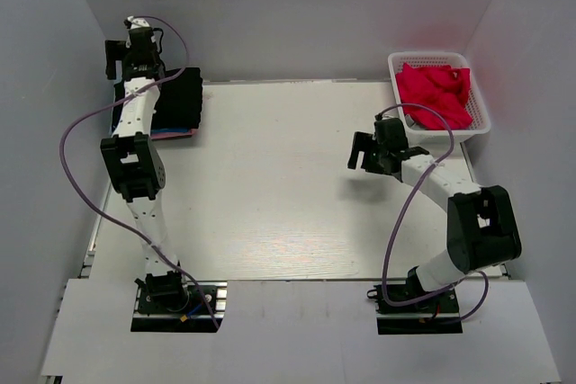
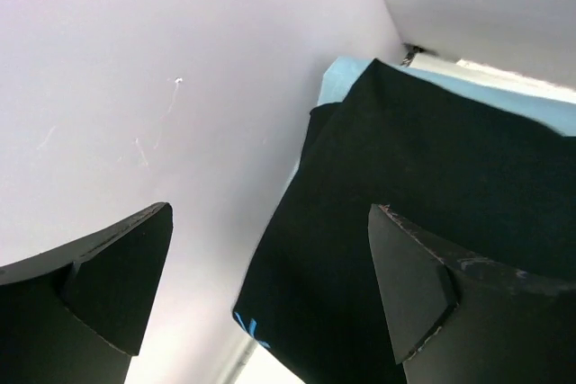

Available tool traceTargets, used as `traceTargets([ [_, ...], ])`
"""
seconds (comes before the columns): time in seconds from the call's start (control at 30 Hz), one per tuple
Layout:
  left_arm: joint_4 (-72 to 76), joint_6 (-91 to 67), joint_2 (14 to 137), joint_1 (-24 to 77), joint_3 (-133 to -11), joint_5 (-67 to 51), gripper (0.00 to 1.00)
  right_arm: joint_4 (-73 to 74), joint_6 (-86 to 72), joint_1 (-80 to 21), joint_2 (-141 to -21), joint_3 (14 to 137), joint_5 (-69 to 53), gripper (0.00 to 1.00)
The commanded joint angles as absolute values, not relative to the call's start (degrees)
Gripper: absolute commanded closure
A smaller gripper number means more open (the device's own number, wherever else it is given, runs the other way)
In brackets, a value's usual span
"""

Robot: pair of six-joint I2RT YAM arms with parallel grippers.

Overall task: Fold and stack the t-shirts
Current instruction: Put the neatly folded tshirt into the corner of the board with the left arm

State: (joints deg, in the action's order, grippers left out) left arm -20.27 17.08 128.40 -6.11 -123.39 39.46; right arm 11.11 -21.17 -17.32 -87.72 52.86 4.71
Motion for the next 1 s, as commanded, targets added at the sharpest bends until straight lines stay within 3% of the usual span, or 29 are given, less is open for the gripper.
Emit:
traceTargets([
  [0.0,-23.5,10.8,120.5,-4.2,-125.9,38.2,0.00,9.6,-22.1,-17.1,-82.2,51.2,4.1,0.10],
  [0.13,-33.4,0.4,115.4,-3.7,-125.7,26.7,0.00,8.8,-21.7,-17.1,-76.7,47.6,4.0,0.10],
  [0.23,-29.2,-7.4,105.4,-2.2,-113.4,17.0,0.00,7.9,-22.1,-17.1,-71.8,44.0,3.6,0.10],
  [0.4,-11.5,-19.6,82.8,3.9,-72.4,4.9,0.00,6.2,-23.6,-17.2,-63.0,36.6,1.8,0.10],
  [0.53,-2.2,-27.8,65.1,11.7,-48.6,0.4,0.00,7.4,-22.4,-17.3,-54.8,32.2,0.8,0.10],
  [0.7,-5.3,-30.2,57.7,15.6,-38.9,-1.2,0.00,7.4,-23.6,-17.3,-48.3,28.1,-1.5,0.10],
  [0.97,-13.5,-29.7,53.0,17.5,-38.3,7.3,0.00,2.2,-24.3,-17.3,-41.8,22.3,-2.1,0.10],
])
